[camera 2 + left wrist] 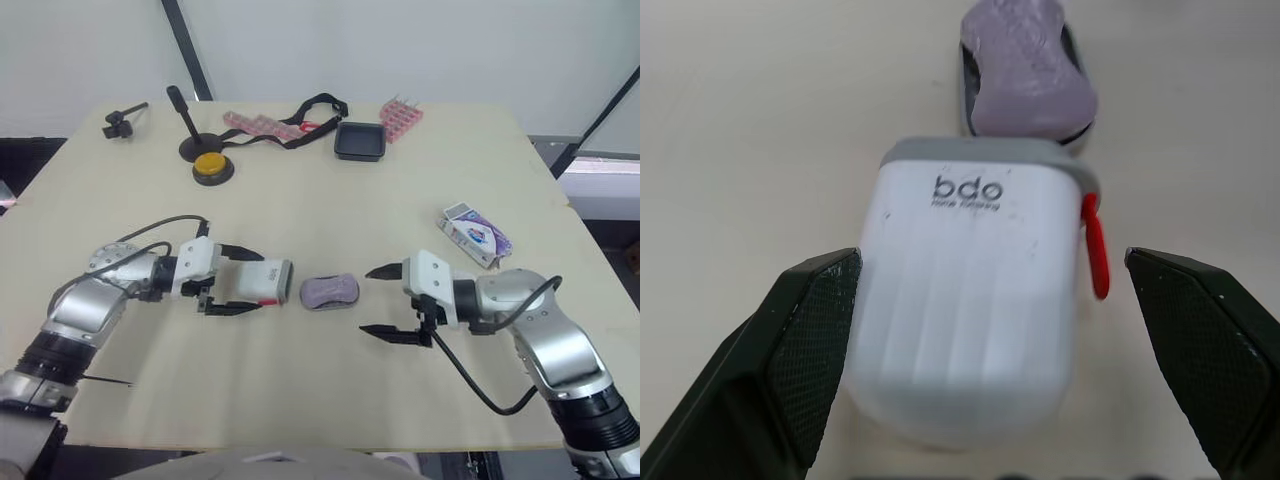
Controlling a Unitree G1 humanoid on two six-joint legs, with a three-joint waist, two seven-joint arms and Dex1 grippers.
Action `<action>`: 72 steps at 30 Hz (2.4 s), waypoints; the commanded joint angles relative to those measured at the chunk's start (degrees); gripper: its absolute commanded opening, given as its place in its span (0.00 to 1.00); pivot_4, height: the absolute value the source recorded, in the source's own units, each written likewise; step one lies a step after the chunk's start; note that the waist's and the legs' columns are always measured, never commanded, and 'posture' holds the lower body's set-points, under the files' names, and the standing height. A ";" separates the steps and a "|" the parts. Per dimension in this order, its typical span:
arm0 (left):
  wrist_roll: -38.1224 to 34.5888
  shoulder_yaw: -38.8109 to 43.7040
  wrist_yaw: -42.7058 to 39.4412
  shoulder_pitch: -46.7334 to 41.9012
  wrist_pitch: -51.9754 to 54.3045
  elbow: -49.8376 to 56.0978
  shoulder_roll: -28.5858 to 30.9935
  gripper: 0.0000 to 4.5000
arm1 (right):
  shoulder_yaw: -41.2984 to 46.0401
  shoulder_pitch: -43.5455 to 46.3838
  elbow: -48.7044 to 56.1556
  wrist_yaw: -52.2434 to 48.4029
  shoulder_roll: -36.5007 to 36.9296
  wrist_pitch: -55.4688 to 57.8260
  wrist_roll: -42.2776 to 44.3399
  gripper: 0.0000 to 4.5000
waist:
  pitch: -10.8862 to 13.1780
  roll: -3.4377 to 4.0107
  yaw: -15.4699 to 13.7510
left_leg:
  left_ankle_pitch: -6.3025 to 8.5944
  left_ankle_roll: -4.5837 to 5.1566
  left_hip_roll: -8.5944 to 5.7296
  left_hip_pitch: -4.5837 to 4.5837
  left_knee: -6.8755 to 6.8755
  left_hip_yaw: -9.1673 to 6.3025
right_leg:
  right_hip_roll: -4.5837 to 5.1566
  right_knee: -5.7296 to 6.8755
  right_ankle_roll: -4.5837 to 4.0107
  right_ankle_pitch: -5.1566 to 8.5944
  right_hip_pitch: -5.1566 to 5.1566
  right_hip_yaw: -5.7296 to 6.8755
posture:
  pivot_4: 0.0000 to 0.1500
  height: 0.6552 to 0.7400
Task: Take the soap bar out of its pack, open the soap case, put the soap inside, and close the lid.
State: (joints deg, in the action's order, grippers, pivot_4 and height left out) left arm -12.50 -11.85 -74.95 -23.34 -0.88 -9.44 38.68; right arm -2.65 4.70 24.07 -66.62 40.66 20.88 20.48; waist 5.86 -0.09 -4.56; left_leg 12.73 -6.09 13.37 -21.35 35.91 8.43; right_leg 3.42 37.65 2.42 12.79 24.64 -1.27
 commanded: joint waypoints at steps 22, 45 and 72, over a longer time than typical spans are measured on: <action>5.81 -4.33 -5.72 -6.67 -6.22 -12.04 -3.50 1.00 | 6.86 -10.73 2.38 1.82 0.34 -6.13 7.13 0.99 | 0.00 -0.01 -0.14 | 0.01 0.02 0.00 -0.09 0.00 -0.02 | 0.09 -0.04 -0.01 0.00 -0.03 0.01 | 1.00 0.87; 5.91 -3.77 -5.23 -7.37 -7.93 -13.96 -4.76 0.77 | 7.85 -13.54 1.87 2.75 0.71 -8.27 6.79 1.00 | 0.00 -0.01 -0.15 | 0.01 0.02 0.00 -0.07 -0.01 -0.02 | 0.16 -0.06 -0.01 0.01 -0.06 0.01 | 1.00 0.87; 3.53 -2.93 -7.88 -3.98 -4.68 -7.66 -0.62 0.77 | 7.21 -8.27 -2.25 3.85 5.97 -9.06 3.80 1.00 | 0.04 0.04 0.79 | 0.01 0.03 0.01 0.02 -0.11 -0.02 | 0.16 -0.24 -0.04 0.02 -0.18 0.00 | 1.00 0.87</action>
State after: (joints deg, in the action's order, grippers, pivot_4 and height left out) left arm -8.37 -15.65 -82.26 -27.27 -5.92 -18.90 37.35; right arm 6.82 -6.80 19.64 -61.65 45.09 8.79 24.85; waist 5.90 -0.05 -3.77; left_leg 12.73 -6.06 13.37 -21.34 35.78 8.40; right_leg 3.55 37.41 2.39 12.81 24.46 -1.25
